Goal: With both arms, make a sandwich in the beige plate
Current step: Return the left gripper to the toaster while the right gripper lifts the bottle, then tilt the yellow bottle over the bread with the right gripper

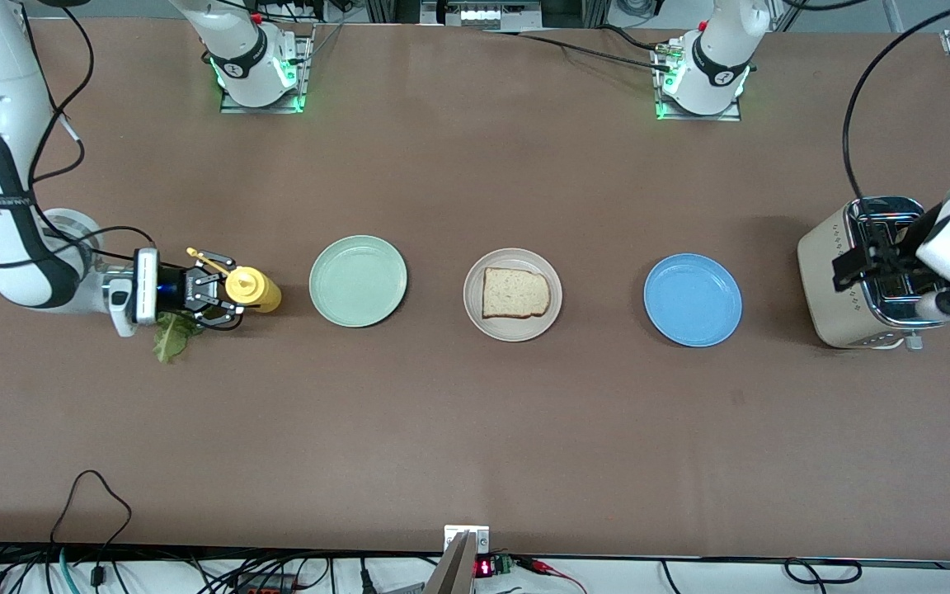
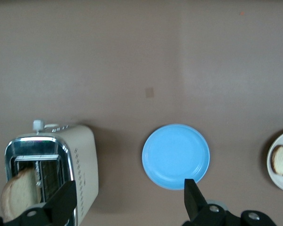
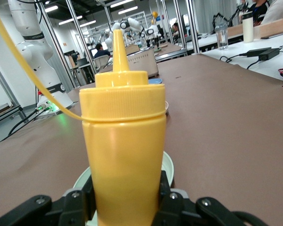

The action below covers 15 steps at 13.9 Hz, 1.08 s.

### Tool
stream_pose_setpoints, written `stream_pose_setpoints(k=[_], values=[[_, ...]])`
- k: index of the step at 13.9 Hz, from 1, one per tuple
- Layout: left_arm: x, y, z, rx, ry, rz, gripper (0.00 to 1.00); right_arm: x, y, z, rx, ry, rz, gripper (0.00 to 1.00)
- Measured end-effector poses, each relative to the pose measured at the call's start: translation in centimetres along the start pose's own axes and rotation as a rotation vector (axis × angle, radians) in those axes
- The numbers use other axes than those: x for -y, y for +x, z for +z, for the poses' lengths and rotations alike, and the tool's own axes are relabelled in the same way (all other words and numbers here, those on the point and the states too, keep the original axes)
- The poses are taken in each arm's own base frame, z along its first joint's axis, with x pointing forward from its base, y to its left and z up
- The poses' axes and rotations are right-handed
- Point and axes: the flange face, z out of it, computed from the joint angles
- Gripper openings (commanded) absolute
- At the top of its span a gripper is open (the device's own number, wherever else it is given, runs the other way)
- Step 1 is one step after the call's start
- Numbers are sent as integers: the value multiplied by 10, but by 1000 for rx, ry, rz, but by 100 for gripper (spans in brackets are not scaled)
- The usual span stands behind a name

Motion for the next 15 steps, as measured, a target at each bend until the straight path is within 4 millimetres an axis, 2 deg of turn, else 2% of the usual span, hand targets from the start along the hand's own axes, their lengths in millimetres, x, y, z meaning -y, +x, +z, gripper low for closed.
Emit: stream_pose_setpoints(k=[3, 5, 7, 9, 12, 15], values=[[8, -28, -3, -11, -1, -1, 100, -7, 71, 24, 156, -7, 62, 0], [13, -36, -5, -13, -1, -9, 100, -8, 127, 55, 302, -39, 80, 0], [13, -40, -4, 0, -2, -11, 100, -4, 171, 89, 431, -75, 89, 0], [12, -42, -3, 15, -2, -21, 100, 1, 195, 122, 540, -101, 104, 0], [12, -45, -7, 14, -10, -33, 100, 9, 214, 174, 734, -156, 136, 0], [16, -45, -7, 14, -19, -44, 100, 26, 235, 227, 875, -215, 173, 0]])
